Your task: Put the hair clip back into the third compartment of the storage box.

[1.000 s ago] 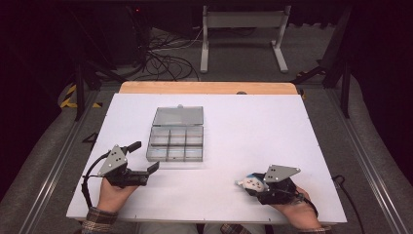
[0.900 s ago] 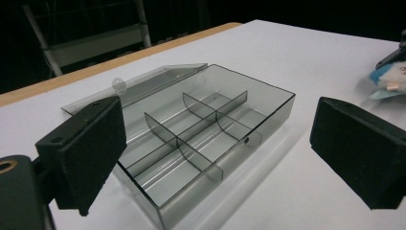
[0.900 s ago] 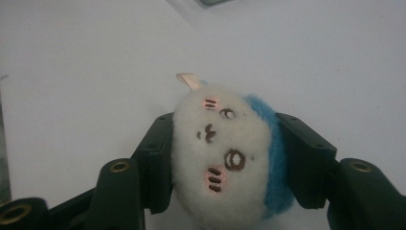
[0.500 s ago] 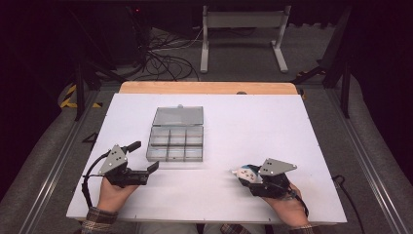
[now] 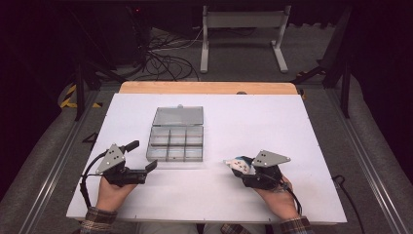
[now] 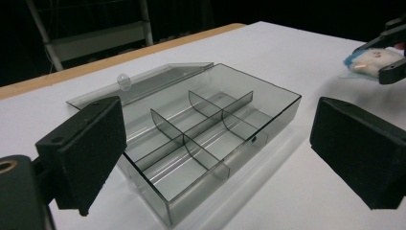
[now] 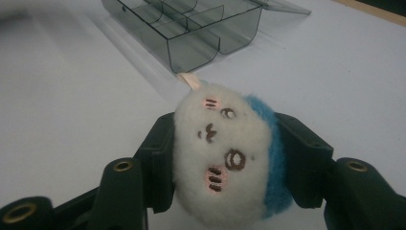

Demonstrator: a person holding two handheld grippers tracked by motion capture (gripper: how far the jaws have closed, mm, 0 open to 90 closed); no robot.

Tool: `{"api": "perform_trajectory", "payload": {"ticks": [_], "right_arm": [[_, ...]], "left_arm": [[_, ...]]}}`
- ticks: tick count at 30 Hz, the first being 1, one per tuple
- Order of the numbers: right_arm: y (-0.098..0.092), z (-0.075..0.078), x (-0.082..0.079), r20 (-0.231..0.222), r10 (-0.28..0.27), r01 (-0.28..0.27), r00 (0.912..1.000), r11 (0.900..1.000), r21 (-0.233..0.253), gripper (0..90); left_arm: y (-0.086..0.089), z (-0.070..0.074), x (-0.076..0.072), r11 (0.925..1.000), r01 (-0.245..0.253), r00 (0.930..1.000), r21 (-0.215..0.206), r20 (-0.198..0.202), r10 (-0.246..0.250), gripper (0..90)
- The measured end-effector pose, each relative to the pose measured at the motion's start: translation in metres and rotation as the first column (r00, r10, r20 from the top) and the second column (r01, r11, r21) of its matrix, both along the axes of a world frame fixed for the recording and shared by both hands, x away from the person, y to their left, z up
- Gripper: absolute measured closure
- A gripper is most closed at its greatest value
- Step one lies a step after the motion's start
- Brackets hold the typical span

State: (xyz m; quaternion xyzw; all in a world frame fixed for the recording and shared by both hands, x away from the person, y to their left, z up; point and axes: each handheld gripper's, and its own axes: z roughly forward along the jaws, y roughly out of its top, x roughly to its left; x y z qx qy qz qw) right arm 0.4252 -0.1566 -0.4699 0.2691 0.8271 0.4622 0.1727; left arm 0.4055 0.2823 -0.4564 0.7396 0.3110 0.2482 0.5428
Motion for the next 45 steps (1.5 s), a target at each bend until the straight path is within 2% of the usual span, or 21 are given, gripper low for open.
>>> {"api": "perform_trajectory", "payload": {"ticks": [4,5,9,13,20,23,26,32,38,45], "right_arm": [[0.012,0.006,0.010,0.022,-0.001,0.001,0.9998,1.000,0.005,46.4],[0.012,0.006,0.010,0.022,-0.001,0.001,0.9998,1.000,0.005,46.4],[0.024,0.008,0.020,0.021,0.006,-0.006,0.9998,1.000,0.007,46.5],[0.029,0.008,0.024,0.023,0.004,-0.005,0.9997,1.000,0.014,46.5],[0.041,0.013,0.029,0.017,0.030,-0.030,0.9994,0.999,0.011,46.5],[0.047,0.017,0.031,0.023,0.033,-0.033,0.9992,0.999,0.016,46.6],[0.054,0.017,0.034,0.026,0.029,-0.030,0.9993,0.999,0.041,46.6],[0.064,0.019,0.038,0.033,0.027,-0.029,0.9991,0.998,0.053,46.8],[0.079,0.025,0.046,0.053,0.043,-0.046,0.9976,0.998,0.053,47.3],[0.093,0.026,0.055,0.056,0.057,-0.059,0.9968,0.997,0.047,47.7]], "left_arm": [[-0.002,0.001,-0.003,1.0000,0.003,1.0000,-0.004,0.002,-0.003,6.2],[-0.002,0.001,-0.003,1.0000,0.003,1.0000,-0.002,0.008,-0.003,6.2],[-0.001,-0.001,-0.001,1.0000,0.001,1.0000,-0.009,-0.005,-0.001,6.2],[-0.002,0.000,0.000,1.0000,0.004,1.0000,0.002,0.001,-0.004,6.2],[-0.005,0.001,0.000,0.9998,0.013,0.9999,-0.016,-0.008,-0.013,6.3],[-0.004,0.001,0.000,0.9999,0.014,0.9999,-0.003,-0.003,-0.014,6.3],[-0.004,0.000,0.002,0.9999,0.011,0.9999,-0.003,-0.010,-0.011,6.3],[-0.006,-0.002,0.002,0.9999,0.012,0.9997,0.003,-0.019,-0.012,6.3],[-0.005,-0.002,0.003,0.9999,0.010,0.9998,0.008,-0.020,-0.009,6.3],[-0.005,-0.002,0.002,0.9999,0.007,0.9997,0.013,-0.022,-0.006,6.3]]}}
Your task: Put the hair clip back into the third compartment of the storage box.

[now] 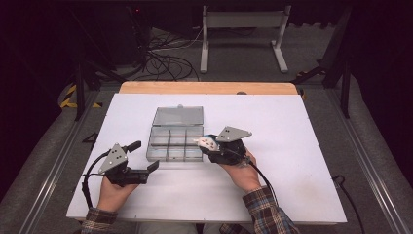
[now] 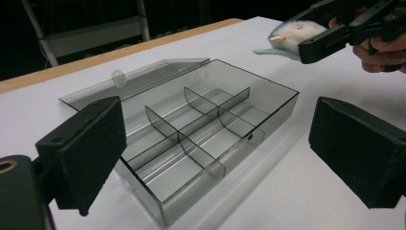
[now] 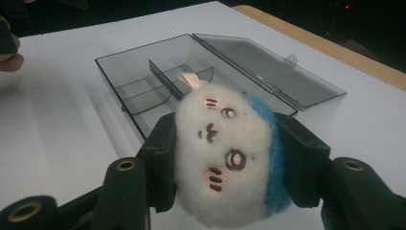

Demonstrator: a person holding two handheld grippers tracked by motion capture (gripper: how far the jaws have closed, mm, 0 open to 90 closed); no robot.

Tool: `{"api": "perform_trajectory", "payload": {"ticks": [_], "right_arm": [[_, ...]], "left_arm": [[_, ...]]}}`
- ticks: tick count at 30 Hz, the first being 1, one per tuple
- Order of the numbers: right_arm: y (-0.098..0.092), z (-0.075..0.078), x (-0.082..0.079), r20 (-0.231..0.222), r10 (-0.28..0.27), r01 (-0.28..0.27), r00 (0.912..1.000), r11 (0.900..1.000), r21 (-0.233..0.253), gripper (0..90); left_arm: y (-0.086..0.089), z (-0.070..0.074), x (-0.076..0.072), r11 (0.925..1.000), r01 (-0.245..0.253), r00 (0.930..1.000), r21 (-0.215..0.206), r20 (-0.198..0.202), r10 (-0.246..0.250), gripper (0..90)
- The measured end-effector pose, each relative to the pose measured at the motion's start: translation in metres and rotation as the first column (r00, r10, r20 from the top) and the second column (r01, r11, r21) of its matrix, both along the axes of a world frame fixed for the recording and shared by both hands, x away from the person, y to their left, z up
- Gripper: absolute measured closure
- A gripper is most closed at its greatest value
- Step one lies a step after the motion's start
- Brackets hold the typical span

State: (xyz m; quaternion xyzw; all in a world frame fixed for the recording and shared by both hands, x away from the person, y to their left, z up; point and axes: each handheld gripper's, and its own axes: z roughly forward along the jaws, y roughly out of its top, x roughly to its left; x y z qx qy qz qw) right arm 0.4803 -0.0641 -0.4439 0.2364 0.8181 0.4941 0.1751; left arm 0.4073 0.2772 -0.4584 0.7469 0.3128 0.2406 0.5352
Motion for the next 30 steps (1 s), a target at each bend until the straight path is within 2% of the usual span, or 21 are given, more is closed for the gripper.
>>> {"api": "perform_trajectory", "payload": {"ticks": [5,13,18,22,27,30], "right_arm": [[0.008,0.002,0.006,0.003,-0.007,0.007,1.0000,1.000,0.011,47.8],[0.022,0.006,0.018,0.017,-0.003,0.004,0.9998,1.000,-0.010,47.7],[0.033,0.005,0.025,0.057,-0.013,0.014,0.9983,1.000,-0.019,47.7],[0.040,0.004,0.031,0.055,-0.010,0.012,0.9984,0.999,-0.033,47.7],[0.051,0.004,0.037,0.068,-0.012,0.015,0.9976,0.999,-0.039,47.5],[0.057,0.006,0.039,0.077,-0.022,0.024,0.9968,0.999,-0.037,47.5]], "left_arm": [[0.000,0.000,-0.001,1.0000,0.005,1.0000,-0.004,0.001,-0.005,6.3],[-0.003,-0.002,0.002,0.9999,0.010,0.9999,0.002,-0.012,-0.010,6.3],[-0.002,-0.002,0.002,0.9999,0.013,0.9998,0.002,-0.014,-0.013,6.3],[-0.002,-0.003,0.002,0.9998,0.017,0.9998,0.009,-0.013,-0.017,6.3],[-0.002,-0.003,0.003,0.9998,0.002,0.9999,0.020,-0.013,-0.001,6.2],[-0.001,-0.003,0.003,0.9999,-0.007,0.9999,0.010,-0.012,0.007,5.8]]}}
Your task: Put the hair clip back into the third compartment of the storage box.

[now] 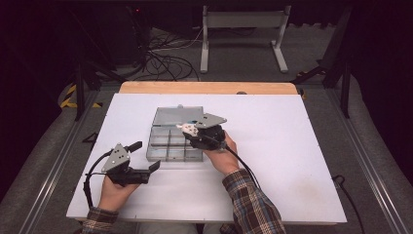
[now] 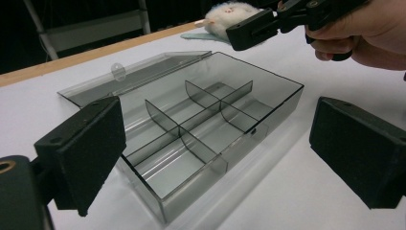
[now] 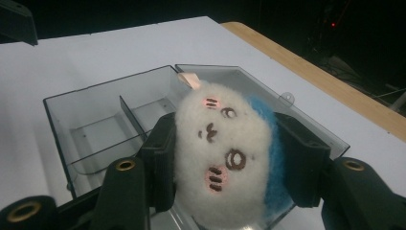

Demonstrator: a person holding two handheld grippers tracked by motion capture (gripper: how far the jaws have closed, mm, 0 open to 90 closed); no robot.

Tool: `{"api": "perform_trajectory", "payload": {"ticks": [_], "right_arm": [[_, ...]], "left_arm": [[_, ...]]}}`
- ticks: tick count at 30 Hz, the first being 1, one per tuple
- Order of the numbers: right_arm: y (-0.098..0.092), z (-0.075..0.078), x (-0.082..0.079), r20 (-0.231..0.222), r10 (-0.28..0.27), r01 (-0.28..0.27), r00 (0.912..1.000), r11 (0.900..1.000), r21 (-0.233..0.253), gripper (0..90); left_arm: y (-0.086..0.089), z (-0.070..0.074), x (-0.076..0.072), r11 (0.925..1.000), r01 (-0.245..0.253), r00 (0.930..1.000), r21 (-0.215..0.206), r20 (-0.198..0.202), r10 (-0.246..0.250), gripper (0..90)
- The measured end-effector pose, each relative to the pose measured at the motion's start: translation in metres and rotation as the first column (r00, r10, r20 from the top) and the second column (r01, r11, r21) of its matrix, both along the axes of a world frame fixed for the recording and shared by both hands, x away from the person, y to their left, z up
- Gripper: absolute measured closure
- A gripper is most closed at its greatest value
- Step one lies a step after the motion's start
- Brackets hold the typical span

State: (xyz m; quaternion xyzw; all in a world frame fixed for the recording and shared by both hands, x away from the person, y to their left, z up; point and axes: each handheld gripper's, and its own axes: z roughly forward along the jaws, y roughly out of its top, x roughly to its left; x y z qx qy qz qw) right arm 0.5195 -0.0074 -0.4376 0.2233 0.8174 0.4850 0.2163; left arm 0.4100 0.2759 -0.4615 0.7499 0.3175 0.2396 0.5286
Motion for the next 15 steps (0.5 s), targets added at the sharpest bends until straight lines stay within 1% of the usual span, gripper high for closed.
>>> {"api": "perform_trajectory", "payload": {"ticks": [2,5,7,9,15], "right_arm": [[0.003,0.000,0.002,0.002,0.001,-0.001,1.0000,1.000,-0.003,47.5],[0.007,0.000,0.007,-0.005,-0.005,0.005,1.0000,1.000,-0.006,47.5],[0.010,-0.004,0.012,-0.015,-0.012,0.012,0.9998,1.000,-0.016,47.3],[0.011,-0.005,0.013,-0.019,-0.016,0.016,0.9997,1.000,-0.024,47.3],[0.014,-0.016,0.019,-0.044,-0.029,0.026,0.9986,0.997,-0.070,47.0]], "left_arm": [[0.001,0.000,0.000,1.0000,-0.004,1.0000,0.004,0.005,0.004,5.8],[0.002,0.000,0.001,1.0000,-0.004,1.0000,0.000,0.000,0.004,5.8],[0.002,-0.001,0.001,1.0000,-0.003,1.0000,-0.001,-0.002,0.003,5.8],[0.002,-0.001,0.001,1.0000,-0.001,1.0000,-0.001,-0.002,0.001,5.8],[0.003,-0.001,0.001,1.0000,0.000,1.0000,0.006,0.001,0.000,5.8]]}}
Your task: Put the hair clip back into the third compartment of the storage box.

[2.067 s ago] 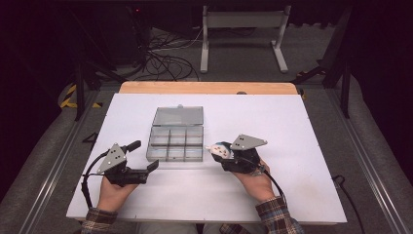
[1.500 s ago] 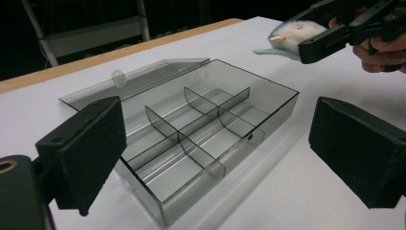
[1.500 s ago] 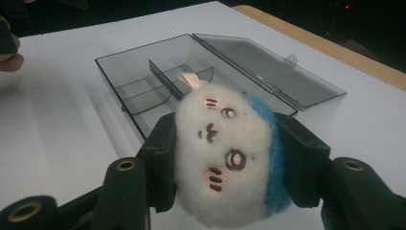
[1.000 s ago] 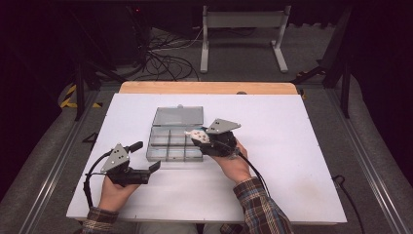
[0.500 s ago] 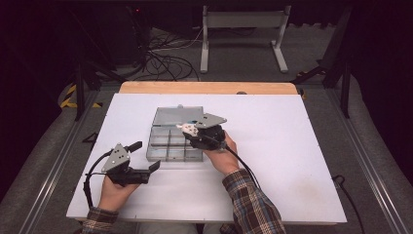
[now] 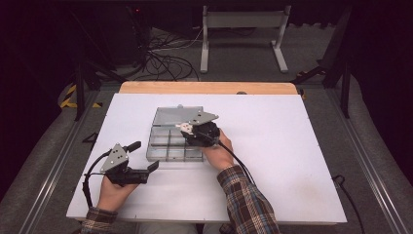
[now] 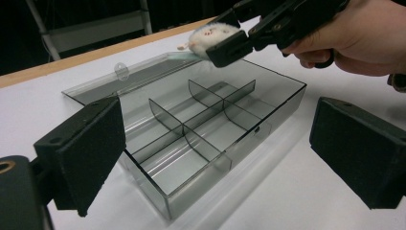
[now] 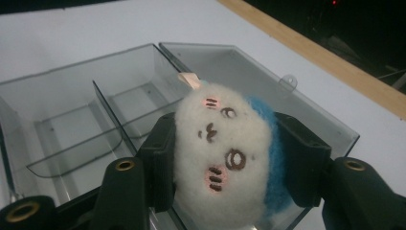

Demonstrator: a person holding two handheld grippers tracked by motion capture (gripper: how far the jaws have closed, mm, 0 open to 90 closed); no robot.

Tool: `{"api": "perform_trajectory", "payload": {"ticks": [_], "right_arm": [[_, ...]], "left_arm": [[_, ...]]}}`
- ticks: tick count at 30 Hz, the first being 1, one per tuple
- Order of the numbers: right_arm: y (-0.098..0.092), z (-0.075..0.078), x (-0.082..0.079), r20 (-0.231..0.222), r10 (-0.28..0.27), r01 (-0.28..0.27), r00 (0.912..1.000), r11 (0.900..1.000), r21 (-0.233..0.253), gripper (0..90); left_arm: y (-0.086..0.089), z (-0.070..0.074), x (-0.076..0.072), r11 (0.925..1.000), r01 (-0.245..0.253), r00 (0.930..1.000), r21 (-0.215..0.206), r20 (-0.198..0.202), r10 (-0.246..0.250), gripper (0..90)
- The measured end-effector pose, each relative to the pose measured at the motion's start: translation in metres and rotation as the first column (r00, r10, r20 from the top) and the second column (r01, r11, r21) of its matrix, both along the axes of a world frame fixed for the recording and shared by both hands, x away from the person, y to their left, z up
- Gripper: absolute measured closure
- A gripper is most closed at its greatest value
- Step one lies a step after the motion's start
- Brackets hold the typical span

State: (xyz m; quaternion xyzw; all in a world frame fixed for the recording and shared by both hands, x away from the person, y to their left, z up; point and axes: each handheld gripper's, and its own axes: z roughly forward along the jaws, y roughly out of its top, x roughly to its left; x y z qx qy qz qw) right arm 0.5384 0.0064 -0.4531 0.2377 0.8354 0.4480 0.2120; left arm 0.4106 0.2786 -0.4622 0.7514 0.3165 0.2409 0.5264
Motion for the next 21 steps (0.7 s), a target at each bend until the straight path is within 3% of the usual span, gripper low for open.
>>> {"api": "perform_trajectory", "payload": {"ticks": [3,8,21], "right_arm": [[0.001,-0.005,0.002,-0.015,-0.005,0.005,0.9999,1.000,-0.030,46.6],[0.000,-0.007,0.003,-0.026,-0.004,0.003,0.9997,0.999,-0.033,46.1],[0.000,-0.013,0.004,-0.027,-0.008,0.005,0.9996,0.994,-0.105,40.7]], "left_arm": [[0.000,0.000,0.000,1.0000,0.002,1.0000,-0.001,-0.002,-0.002,5.8],[-0.001,0.000,0.000,1.0000,0.007,1.0000,0.000,-0.003,-0.007,5.8],[-0.001,-0.001,0.001,1.0000,0.010,0.9999,-0.001,-0.006,-0.010,5.8]]}}
